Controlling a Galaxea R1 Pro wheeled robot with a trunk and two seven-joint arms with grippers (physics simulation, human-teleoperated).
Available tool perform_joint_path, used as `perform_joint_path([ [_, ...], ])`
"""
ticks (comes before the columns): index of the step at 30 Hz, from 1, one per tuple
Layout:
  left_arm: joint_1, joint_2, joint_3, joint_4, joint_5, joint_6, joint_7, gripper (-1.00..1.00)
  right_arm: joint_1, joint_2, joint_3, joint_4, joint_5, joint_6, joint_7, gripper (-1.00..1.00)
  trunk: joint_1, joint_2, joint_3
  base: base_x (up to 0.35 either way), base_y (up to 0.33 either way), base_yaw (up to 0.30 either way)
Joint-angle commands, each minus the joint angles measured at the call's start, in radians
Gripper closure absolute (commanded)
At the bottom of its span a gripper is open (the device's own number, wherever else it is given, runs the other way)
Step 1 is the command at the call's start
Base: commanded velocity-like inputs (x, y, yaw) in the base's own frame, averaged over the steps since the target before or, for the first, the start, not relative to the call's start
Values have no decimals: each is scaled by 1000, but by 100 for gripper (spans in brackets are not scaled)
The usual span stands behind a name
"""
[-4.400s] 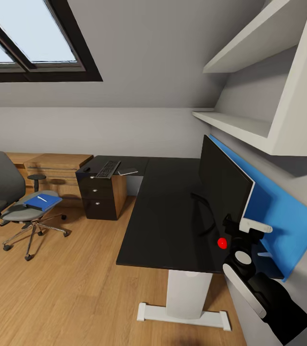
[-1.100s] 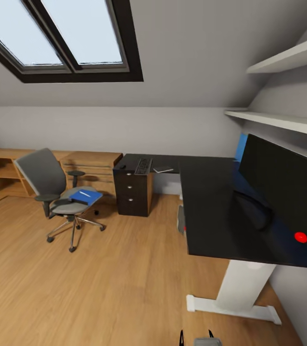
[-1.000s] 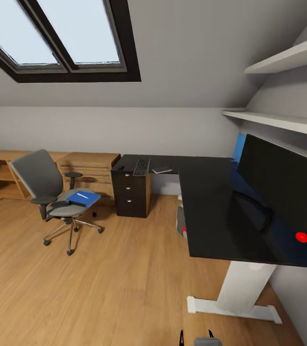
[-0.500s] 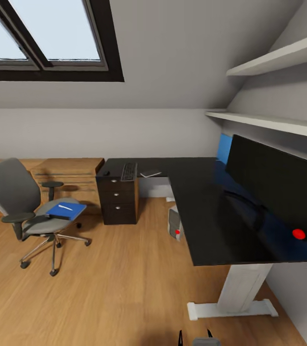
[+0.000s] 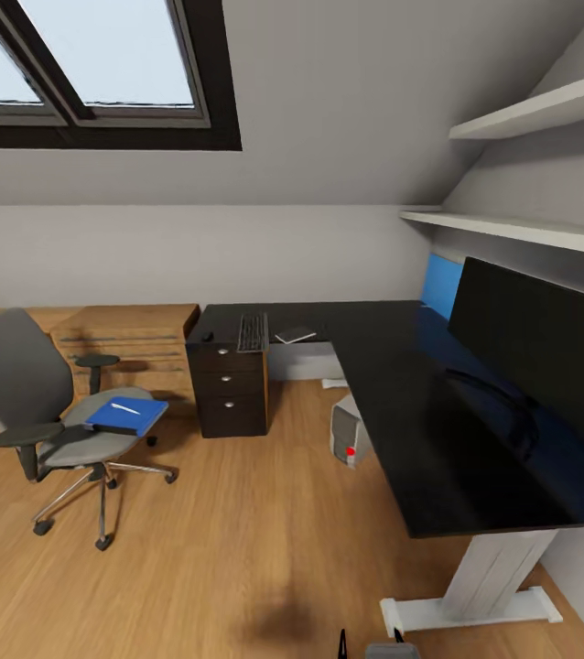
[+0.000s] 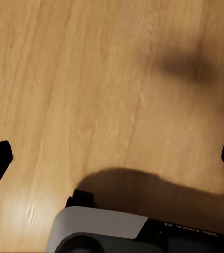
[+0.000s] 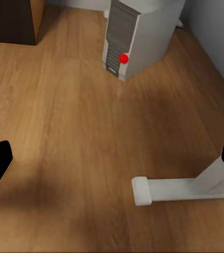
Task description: In the bedroom, organize the workspace by keeping the computer under the desk, ensuring the monitor is on the desk, placing the keyboard on the desk next to the monitor, placing the mouse on the desk next to the keyboard, moving the folder from the swivel chair onto the desk next to the mouse, stacking the notebook on top of the folder with the pen on top of the notebook, and positioning the swivel chair next to the desk.
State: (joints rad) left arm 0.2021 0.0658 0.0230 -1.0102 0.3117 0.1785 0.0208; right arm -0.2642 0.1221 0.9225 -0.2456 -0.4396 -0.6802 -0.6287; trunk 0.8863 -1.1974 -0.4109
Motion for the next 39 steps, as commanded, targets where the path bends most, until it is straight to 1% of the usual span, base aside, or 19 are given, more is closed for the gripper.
perform_joint_path([
  [1, 0, 0, 0, -2, 10, 6, 2, -100, -1, 0, 9, 1, -5, -2, -6, -100, 1, -1, -1, 289, 213, 0],
  [8, 0, 0, 0, -2, 11, 6, 2, -100, -1, -1, 9, 3, -5, -2, 0, -100, 1, -1, -1, 302, 188, 0],
  [10, 0, 0, 0, -2, 11, 5, 2, -100, -1, -1, 8, 3, -5, -2, 15, -100, 1, -1, -1, 315, 153, 0],
  [14, 0, 0, 0, -2, 11, 4, 1, -100, -1, -1, 6, 4, -4, -2, 67, -100, 1, -1, -1, 318, 139, 0],
  [17, 0, 0, 0, -2, 11, 4, 1, -100, -1, -3, 3, 5, -7, -2, 85, -100, 1, -1, -1, 320, 130, 0],
  [39, 0, -1, 0, -1, 12, 4, 1, -100, -1, -4, 1, 5, -9, -2, 93, -100, 1, -1, -1, 321, 128, 0],
])
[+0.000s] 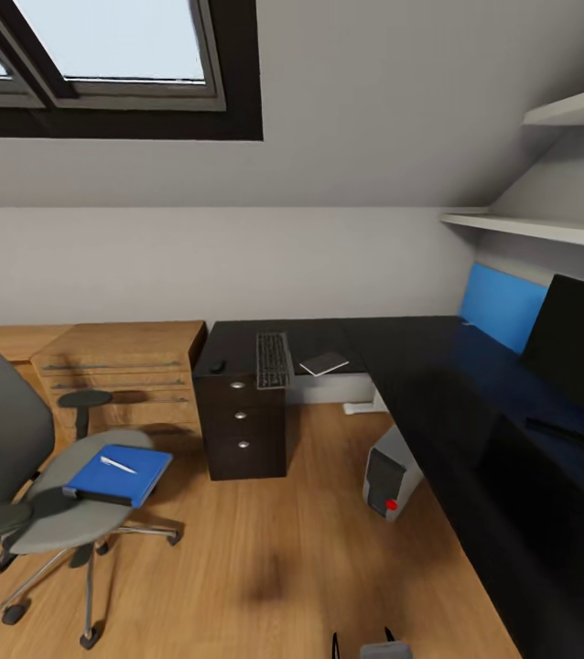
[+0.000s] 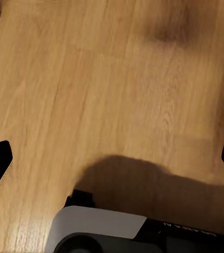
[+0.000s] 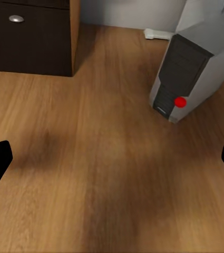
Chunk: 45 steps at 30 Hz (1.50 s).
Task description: In the bedroom, organize the workspace by keeping the computer under the desk, ensuring the monitor is on the desk, placing the keyboard on the desk next to the monitor, placing the mouse on the desk next to the keyboard, moving the folder from the swivel chair onto the desk next to the mouse, stacking the notebook on top of the folder with the pen on top of the notebook, and positioning the swivel chair next to the desk.
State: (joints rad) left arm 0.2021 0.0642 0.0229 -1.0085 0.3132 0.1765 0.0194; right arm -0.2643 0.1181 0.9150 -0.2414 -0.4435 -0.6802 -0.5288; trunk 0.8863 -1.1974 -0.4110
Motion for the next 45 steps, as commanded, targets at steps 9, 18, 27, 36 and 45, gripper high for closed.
perform_joint_path([
  [9, 0, 0, -1, -2, 9, 6, 2, -100, -1, 0, 9, 1, -6, -2, -7, -100, 1, -1, -1, 326, 43, 0],
  [18, 0, 0, -2, -69, 8, -53, 0, -100, -5, 2, 5, -28, 0, 2, -7, -100, 1, -1, -1, 308, 1, 0],
  [27, 0, 2, 97, -424, 37, 254, -4, -100, -178, 0, -245, -512, -495, 311, 110, -100, 1, -1, -1, 318, 26, 0],
  [36, 0, -1, 28, -344, 32, 231, -3, -100, -184, -66, -434, -545, -930, 674, 697, -100, 1, -1, -1, 326, 60, 0],
  [45, 0, -1, -33, -336, 33, 179, -5, -100, -185, -82, -491, -460, -953, 687, 742, -100, 1, -1, -1, 294, 2, 0],
])
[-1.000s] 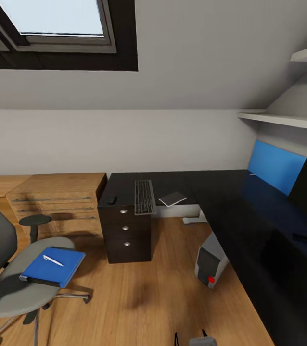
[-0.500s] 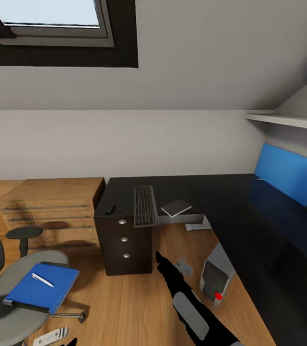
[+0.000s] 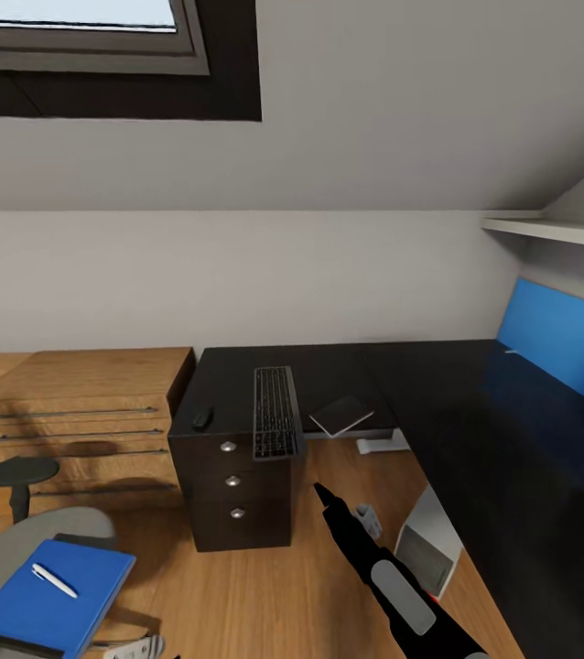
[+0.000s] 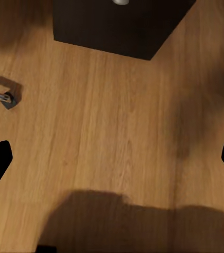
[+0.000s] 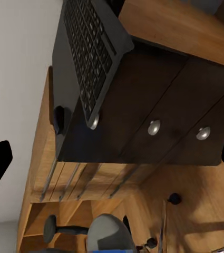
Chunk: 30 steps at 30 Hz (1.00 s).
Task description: In the bedroom, organize the workspace by keeping the computer under the desk, ensuring the monitor is on the desk, placing the keyboard on the desk next to the monitor, placing the mouse on the desk next to the keyboard, moving the folder from the swivel chair onto the desk next to the mouse, stacking the notebook on top of the folder with the pen on top of the notebook, and positioning the swivel chair next to the desk.
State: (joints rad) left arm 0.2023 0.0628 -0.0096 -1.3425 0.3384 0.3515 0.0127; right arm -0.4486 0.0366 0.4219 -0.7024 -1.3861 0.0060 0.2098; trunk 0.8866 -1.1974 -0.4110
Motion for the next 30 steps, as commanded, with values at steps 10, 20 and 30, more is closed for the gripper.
perform_joint_path([
  [10, 0, 2, 0, -60, 13, 7, 5, -100, 1, -7, 13, 6, 28, -24, 10, -100, 27, -50, -23, 15, 0, 0],
  [20, 4, 2, 0, -154, 12, 10, 9, -100, 1, -1, 19, 3, 75, -24, 10, -100, 66, -120, -54, 0, 0, 0],
  [30, 5, 1, 1, -158, 11, 8, 13, -100, 1, 7, 28, 7, 79, -39, 9, -100, 104, -190, -85, 0, 0, 111],
])
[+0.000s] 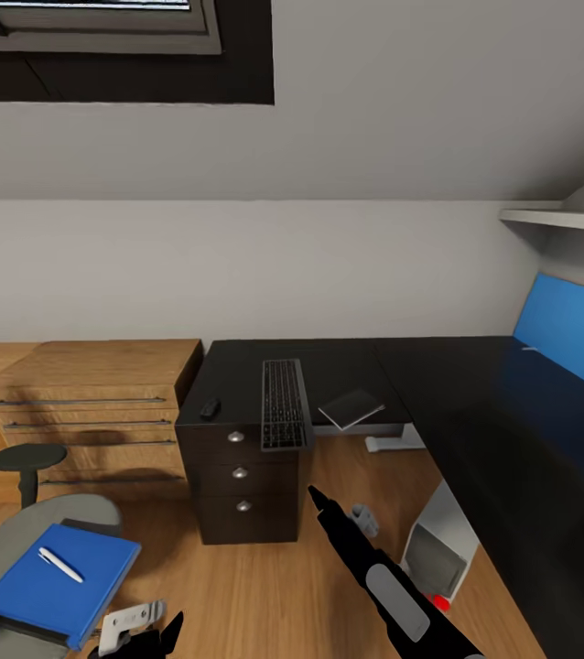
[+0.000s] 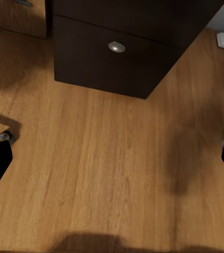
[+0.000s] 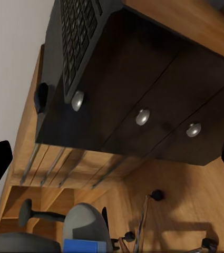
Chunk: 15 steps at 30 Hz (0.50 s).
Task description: In the bedroom, organize the workspace by keeping the computer under the desk, ensuring the monitor is on the desk, placing the keyboard on the desk next to the monitor, placing the mouse on the desk next to the keyboard, moving the folder from the swivel chair onto the desk next to the mouse, stacking the notebook on top of the folder with the pen on top of the notebook, and positioning the swivel chair next to the desk.
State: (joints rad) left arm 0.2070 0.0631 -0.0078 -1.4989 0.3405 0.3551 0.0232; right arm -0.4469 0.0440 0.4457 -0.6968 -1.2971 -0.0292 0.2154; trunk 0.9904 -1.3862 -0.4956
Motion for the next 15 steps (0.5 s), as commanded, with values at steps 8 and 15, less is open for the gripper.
perform_joint_path([
  [8, 0, 0, -1, 0, 7, 3, 4, -100, -1, 0, 7, 1, -9, -27, 6, -100, 31, -57, -26, 0, 0, 121],
  [15, 0, -1, -2, 4, 4, 2, 4, -100, -1, 41, 1, 17, -17, -221, 1, -100, 58, -106, -48, 0, 0, 4],
])
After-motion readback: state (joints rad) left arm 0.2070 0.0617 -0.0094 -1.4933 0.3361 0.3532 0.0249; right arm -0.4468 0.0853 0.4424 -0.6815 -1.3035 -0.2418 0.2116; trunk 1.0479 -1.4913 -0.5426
